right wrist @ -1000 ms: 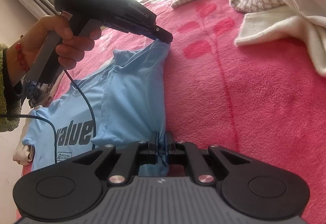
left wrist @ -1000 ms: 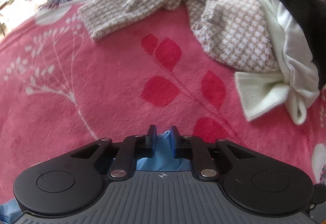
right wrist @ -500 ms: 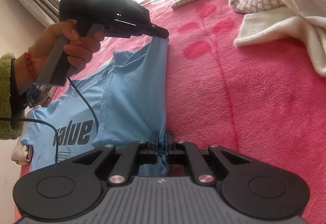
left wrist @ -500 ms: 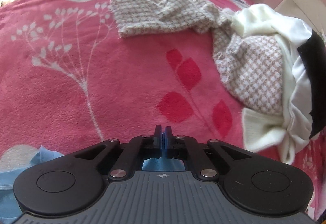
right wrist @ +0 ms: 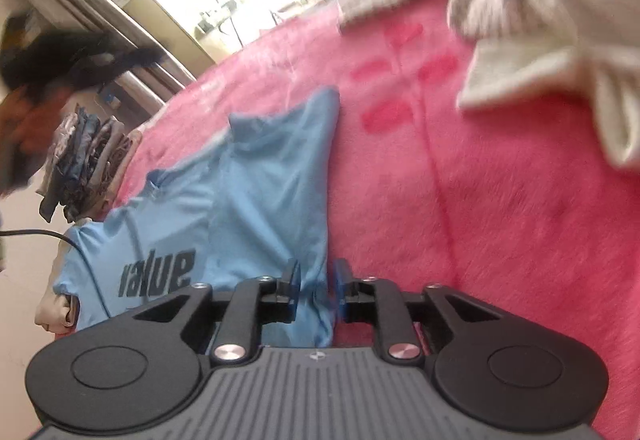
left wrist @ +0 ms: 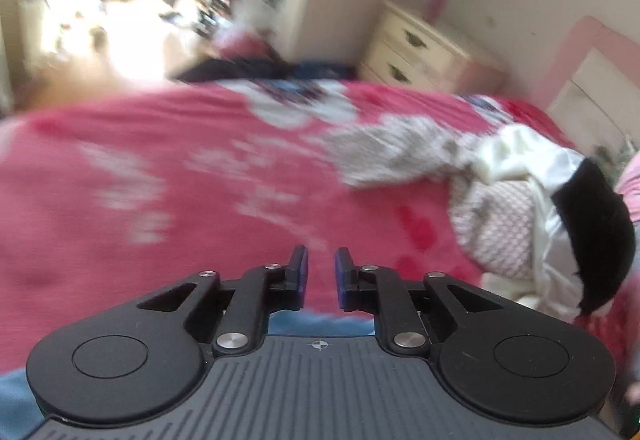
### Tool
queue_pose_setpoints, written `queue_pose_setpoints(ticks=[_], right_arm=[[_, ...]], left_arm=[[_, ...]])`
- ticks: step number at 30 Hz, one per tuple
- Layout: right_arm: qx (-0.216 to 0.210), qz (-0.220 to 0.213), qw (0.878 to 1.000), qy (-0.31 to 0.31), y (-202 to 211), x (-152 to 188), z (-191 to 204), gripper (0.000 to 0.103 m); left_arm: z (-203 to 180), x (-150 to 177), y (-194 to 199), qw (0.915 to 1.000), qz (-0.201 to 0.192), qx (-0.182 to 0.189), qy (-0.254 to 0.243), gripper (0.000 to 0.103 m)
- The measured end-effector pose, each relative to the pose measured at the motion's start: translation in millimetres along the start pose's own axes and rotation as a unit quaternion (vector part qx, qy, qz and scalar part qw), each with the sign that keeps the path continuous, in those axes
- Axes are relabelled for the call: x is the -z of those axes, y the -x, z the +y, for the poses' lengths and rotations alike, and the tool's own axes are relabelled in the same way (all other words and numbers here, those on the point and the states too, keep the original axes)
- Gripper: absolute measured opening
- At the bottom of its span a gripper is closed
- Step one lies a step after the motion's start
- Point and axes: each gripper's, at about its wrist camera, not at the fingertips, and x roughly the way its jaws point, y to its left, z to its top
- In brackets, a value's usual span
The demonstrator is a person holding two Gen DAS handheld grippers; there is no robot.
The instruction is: Fold clothes
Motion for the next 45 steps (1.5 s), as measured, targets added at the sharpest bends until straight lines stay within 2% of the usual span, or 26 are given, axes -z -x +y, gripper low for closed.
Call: queue_pose_setpoints(ticks=[2, 4, 8, 12, 14, 17, 20, 22, 25, 27, 31, 33, 36, 39, 42, 44, 45], right_arm=[[0.005, -0.020, 0.999, 0.027, 8.6, -11.9, 7.9, 0.023], [0.003, -0.026, 0.998, 0.051, 7.1, -24.6, 18.9, 0.023], [-0.013, -0.006, 0.992, 0.126, -27.0, -34.5, 58.2, 0.023], [-0.012, 0.021, 0.973, 0.230, -72.7, -16.6, 100.3, 0.022], [0.010, 0.043, 0.959, 0.281, -93.1, 0.4, 113.2, 0.022], [0.031, 0.045, 0.948, 0.313, -92.9, 4.6, 129.2, 0.022], [0.015, 0.051, 0.949, 0.312, -81.1, -15.6, 153.5, 0.022], [-0.003, 0.061, 0.946, 0.320, -77.0, -29.9, 176.8, 0.023], [-0.052, 0.091, 0.942, 0.319, -87.5, -49.7, 229.6, 0.023], [-0.091, 0.111, 0.942, 0.303, -102.1, -60.6, 267.3, 0.023], [-0.169, 0.169, 0.940, 0.242, -151.3, -69.3, 350.0, 0.025], [-0.189, 0.196, 0.936, 0.224, -180.7, -67.2, 392.0, 0.026], [-0.194, 0.230, 0.930, 0.210, -226.4, -59.6, 445.2, 0.032], [-0.182, 0.247, 0.934, 0.181, -262.1, -53.7, 476.4, 0.033], [-0.168, 0.264, 0.937, 0.158, -294.3, -47.6, 501.0, 0.035], [-0.146, 0.265, 0.939, 0.163, -306.2, -40.8, 511.9, 0.035], [-0.139, 0.268, 0.938, 0.169, -310.4, -37.0, 515.9, 0.034]], left_arm=[[26.0, 18.4, 37.3, 0.9992, -0.005, -0.035, 0.017, 0.019], [49.6, 47.0, 65.5, 0.9970, -0.006, -0.052, 0.057, 0.019], [82.8, 117.0, 106.3, 0.9855, -0.007, -0.083, 0.148, 0.020], [105.2, 182.5, 135.2, 0.9719, -0.003, -0.111, 0.207, 0.023], [118.1, 207.5, 147.3, 0.9641, -0.002, -0.123, 0.235, 0.028], [128.5, 233.5, 157.6, 0.9574, -0.002, -0.150, 0.247, 0.031], [136.8, 245.0, 173.3, 0.9555, -0.032, -0.171, 0.238, 0.035], [143.3, 247.2, 182.0, 0.9507, -0.057, -0.189, 0.239, 0.036], [153.8, 246.1, 191.2, 0.9424, -0.091, -0.218, 0.237, 0.037], [161.1, 244.9, 193.8, 0.9354, -0.105, -0.241, 0.237, 0.037], [179.2, 247.8, 193.2, 0.9270, -0.114, -0.260, 0.245, 0.037], [187.5, 251.1, 187.8, 0.9263, -0.112, -0.260, 0.248, 0.037], [195.2, 256.3, 181.0, 0.9265, -0.110, -0.259, 0.250, 0.037], [200.7, 262.1, 179.4, 0.9262, -0.113, -0.260, 0.249, 0.035], [201.8, 269.3, 182.6, 0.9265, -0.120, -0.253, 0.252, 0.025], [203.0, 272.7, 183.5, 0.9271, -0.124, -0.247, 0.253, 0.011], [203.6, 274.3, 183.9, 0.9274, -0.127, -0.245, 0.253, 0.010]])
